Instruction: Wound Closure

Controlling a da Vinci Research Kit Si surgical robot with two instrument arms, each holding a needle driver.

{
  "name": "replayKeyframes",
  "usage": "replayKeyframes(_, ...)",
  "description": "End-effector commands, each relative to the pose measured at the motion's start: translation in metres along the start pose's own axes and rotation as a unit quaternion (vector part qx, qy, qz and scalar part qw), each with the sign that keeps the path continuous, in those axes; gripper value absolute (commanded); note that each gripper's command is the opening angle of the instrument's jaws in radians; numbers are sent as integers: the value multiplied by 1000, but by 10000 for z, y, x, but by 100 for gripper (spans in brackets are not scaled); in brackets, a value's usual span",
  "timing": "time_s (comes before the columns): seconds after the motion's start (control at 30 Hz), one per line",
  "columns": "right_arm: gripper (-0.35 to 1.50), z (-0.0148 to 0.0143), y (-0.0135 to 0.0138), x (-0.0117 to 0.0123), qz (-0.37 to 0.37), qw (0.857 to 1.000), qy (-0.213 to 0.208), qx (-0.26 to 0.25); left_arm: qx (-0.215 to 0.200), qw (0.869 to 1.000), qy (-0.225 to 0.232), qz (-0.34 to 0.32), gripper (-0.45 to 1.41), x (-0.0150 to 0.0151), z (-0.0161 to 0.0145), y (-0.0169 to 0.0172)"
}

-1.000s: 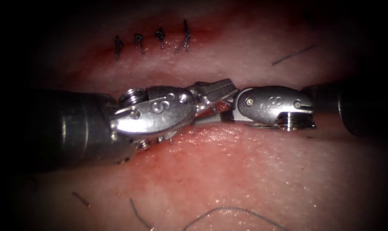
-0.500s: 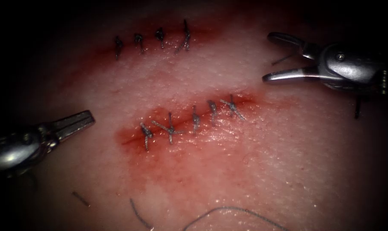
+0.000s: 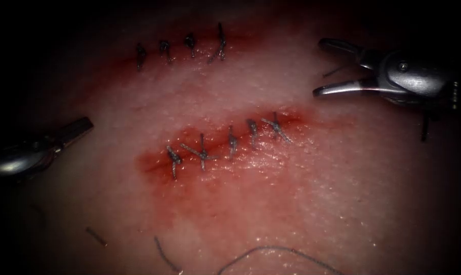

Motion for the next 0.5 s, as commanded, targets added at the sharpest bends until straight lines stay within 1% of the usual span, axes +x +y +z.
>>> replayKeyframes(0.03, 148, 16, -9, -8, -3, 1000, -2, -1, -25, 999, -7, -25, 32, -15, 19, 13)
replayKeyframes(0.07, 148, 18, -10, -9, -3, 1000, -2, 0, -33, 999, -9, -38, 68, -18, 24, 16)
replayKeyframes(0.1, 148, 18, -10, -9, -3, 1000, -2, 0, -33, 999, -9, -38, 68, -18, 24, 16)
replayKeyframes(0.13, 148, 21, -12, -12, -5, 1000, -7, 1, -44, 998, -11, -49, 116, -23, 31, 23)
replayKeyframes(0.17, 148, 21, -12, -12, -5, 1000, -7, 1, -44, 998, -11, -49, 116, -23, 31, 23)
replayKeyframes(0.2, 148, 22, -13, -13, -7, 1000, -12, 2, -54, 997, -17, -52, 118, -27, 34, 29)
replayKeyframes(0.3, 148, 22, -13, -14, -7, 1000, -13, 3, -63, 996, -43, -51, 118, -31, 32, 36)
replayKeyframes(0.33, 148, 21, -13, -14, -7, 1000, -13, 3, -69, 994, -67, -49, 118, -34, 28, 40)
replayKeyframes(0.37, 148, 21, -13, -14, -7, 1000, -13, 3, -69, 994, -67, -49, 118, -34, 28, 40)
replayKeyframes(0.4, 148, 21, -13, -14, -7, 1000, -13, 3, -72, 993, -76, -47, 113, -36, 25, 41)
replayKeyframes(0.5, 148, 21, -13, -13, -7, 1000, -14, 4, -84, 990, -105, -42, 115, -41, 12, 45)
